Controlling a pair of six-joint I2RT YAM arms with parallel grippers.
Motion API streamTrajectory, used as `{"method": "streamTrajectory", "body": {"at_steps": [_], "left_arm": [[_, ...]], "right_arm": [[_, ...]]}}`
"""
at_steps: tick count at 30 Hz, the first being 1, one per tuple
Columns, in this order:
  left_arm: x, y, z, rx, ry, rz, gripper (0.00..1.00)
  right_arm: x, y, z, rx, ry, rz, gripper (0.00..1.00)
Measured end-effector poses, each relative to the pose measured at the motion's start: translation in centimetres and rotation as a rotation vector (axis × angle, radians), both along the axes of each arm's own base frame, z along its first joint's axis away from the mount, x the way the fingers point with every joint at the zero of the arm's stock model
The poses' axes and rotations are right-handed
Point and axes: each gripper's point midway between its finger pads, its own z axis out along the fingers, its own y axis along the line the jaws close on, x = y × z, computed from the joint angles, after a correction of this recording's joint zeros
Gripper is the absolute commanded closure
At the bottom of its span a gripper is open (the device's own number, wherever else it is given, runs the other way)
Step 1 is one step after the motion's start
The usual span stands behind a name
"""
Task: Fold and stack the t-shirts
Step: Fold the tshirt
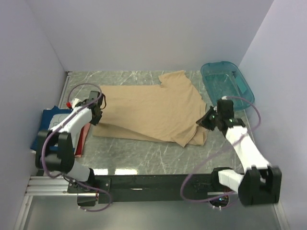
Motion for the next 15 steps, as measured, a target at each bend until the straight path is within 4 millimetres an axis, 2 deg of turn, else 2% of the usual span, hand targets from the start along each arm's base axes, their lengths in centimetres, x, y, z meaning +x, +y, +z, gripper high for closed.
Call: {"method": "streamTrajectory", "body": {"at_steps": [2,7,11,15], "left_arm": [[1.9,-0.2,-0.1,0.002,0.002,0.001,0.99],[4.8,-0.6,-0.9,0.004,0.023,0.004,0.99],[5.7,-0.6,-1.8,0.005,0.045,0.012,0.99],[5.8,-0.3,-2.6,0.0,0.063,0.026,0.99]], "right_arm": [[2.5,0.3,-0.7,-0.004,0.021,0.023,1.0],[8.1,0.9,-1.0,-0.015,0.002,0.059,1.0],[10.1,1.1,-0.5,-0.025,-0.019,0.074,1.0],[11.5,1.1,0.3,-0.043,-0.048,0.081,1.0]]}}
